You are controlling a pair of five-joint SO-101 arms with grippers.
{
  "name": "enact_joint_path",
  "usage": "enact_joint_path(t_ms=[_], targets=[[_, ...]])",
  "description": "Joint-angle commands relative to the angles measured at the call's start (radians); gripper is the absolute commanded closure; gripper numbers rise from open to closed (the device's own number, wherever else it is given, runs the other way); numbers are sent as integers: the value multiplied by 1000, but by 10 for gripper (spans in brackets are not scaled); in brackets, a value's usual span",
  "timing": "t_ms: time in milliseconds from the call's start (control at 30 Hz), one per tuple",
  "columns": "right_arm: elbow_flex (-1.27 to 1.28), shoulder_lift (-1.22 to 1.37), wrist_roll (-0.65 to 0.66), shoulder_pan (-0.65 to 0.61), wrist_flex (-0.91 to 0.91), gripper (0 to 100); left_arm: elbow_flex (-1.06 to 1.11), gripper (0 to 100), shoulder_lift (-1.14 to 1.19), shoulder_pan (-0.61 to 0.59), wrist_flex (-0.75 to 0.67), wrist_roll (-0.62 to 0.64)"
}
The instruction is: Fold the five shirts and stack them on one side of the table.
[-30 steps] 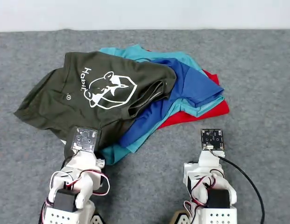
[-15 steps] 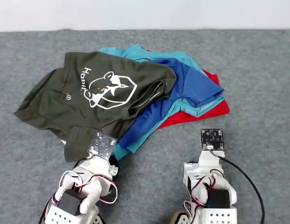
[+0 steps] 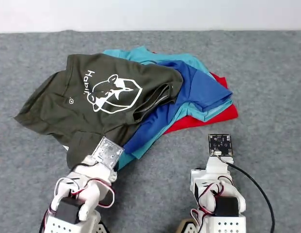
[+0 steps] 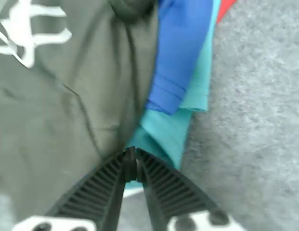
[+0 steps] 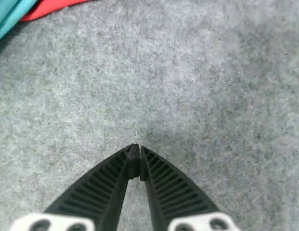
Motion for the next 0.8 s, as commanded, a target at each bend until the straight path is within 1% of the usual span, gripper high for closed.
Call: enact_joint_path(t_ms=[0, 167, 267, 367, 500, 600, 667, 767], targets=[[15, -7, 9, 1, 4, 990, -101, 992, -11, -72, 15, -112], [15, -7, 9, 1, 4, 990, -229, 992, -8, -115, -6, -129], [15, -7, 9, 1, 4, 990, -337, 992, -3, -203, -51, -130], [15, -7, 9, 1, 4, 990, -427, 993, 64, -216, -75, -161], [15, -7, 9, 1, 4, 990, -582, 993, 311, -216, -72, -181], [15, -7, 9, 1, 4, 990, -754, 993, 551, -196, -43, -181], [15, -7, 9, 1, 4, 990, -872, 993, 710, -163, 18, -181], [15, -7, 9, 1, 4, 990, -1032, 994, 944, -86, 167, -181]])
